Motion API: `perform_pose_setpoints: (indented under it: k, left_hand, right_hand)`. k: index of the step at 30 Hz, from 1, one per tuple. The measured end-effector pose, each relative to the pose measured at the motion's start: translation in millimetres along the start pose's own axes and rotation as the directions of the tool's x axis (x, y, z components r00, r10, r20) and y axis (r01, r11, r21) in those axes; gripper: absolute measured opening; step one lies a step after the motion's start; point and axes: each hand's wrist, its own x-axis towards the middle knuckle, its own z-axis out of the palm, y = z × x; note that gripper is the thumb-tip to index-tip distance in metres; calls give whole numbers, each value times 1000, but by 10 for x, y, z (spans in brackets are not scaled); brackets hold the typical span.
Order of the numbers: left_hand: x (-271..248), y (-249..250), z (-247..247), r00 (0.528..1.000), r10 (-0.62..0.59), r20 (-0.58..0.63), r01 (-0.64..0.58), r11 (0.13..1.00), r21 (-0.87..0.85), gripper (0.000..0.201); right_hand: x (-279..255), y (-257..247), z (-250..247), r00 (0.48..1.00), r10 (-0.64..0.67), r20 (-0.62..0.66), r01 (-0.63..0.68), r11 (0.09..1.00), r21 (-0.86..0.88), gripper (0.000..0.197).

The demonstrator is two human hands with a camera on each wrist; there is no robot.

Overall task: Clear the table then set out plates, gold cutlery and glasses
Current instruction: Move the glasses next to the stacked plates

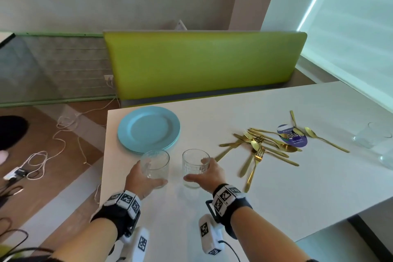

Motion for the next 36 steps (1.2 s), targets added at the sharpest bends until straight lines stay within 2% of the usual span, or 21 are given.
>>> perform_pose_setpoints:
  k: [4, 8, 22, 32, 36]
  left_hand:
    - [21, -128, -68, 1000, -11, -23, 12, 1000, 8, 94]
    - [56, -200, -99, 999, -21, -39, 19, 999, -28, 99]
    - [196, -209, -174, 991, -55, -118, 65, 995, 79, 81]
    - [284, -212, -163, 989, -55, -136, 67, 994, 88, 79]
    - [406, -271, -158, 991, -45, -128, 58, 993, 98, 86]
  right_hand:
    - [-16, -46, 175, 999, -51, 18, 52, 999, -14, 79]
    - [4, -91, 331, 997, -78, 25, 80, 996, -45, 81]
    - [139, -302, 543, 996, -66, 54, 67, 998, -16, 78]
    - [255, -414, 596, 997, -31, 69, 27, 998, 53, 77]
    - [271, -430, 585, 995, -30, 97, 25, 998, 50, 79]
